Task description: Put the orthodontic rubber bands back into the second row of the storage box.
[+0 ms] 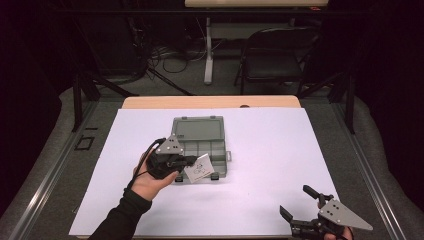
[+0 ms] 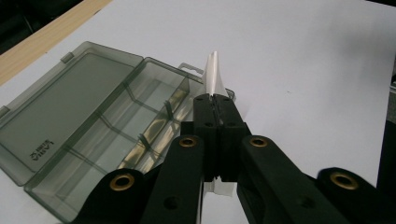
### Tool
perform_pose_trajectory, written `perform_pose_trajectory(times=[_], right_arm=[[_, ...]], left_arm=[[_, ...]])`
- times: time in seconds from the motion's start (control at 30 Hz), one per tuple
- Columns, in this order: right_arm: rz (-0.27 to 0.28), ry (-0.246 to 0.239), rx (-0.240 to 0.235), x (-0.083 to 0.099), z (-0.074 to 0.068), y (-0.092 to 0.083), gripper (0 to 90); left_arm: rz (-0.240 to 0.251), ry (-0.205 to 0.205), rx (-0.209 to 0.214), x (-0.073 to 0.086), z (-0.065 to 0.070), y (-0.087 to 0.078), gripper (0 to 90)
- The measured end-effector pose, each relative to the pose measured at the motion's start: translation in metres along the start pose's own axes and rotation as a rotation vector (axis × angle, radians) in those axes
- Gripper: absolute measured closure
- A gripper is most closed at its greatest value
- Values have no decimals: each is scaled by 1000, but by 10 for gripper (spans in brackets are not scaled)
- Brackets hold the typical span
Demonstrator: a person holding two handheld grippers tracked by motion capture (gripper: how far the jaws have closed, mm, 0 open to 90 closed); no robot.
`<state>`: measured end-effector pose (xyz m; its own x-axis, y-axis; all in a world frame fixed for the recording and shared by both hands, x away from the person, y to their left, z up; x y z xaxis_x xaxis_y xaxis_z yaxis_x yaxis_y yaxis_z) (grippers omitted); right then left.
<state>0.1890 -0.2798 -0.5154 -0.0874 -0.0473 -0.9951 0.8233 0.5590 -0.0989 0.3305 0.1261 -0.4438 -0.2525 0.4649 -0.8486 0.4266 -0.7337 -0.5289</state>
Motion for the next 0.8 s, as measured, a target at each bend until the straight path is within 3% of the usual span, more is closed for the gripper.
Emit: perform_pose_trajectory(times=[0.5,0.8], right_arm=[[-7,-4,-3,0,0,-1,31],[-4,3,-1,0,0,0,31]], left_arm=[[-14,-16,-31,0,-20,0,897],[-39,-32,-40,2,-34,13,897]])
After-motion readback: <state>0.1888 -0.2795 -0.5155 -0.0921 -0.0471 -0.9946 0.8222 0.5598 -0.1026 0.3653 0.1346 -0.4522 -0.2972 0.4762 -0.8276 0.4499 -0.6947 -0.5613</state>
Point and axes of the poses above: each handheld gripper's, and its own axes: y roughly forward along the jaws, x roughly out of its underside, z roughly to its right, the point moved 1 cm from there along y, roughly forward along the jaws, and after that the axes turned 8 degrees about z, right-handed, at the moved point
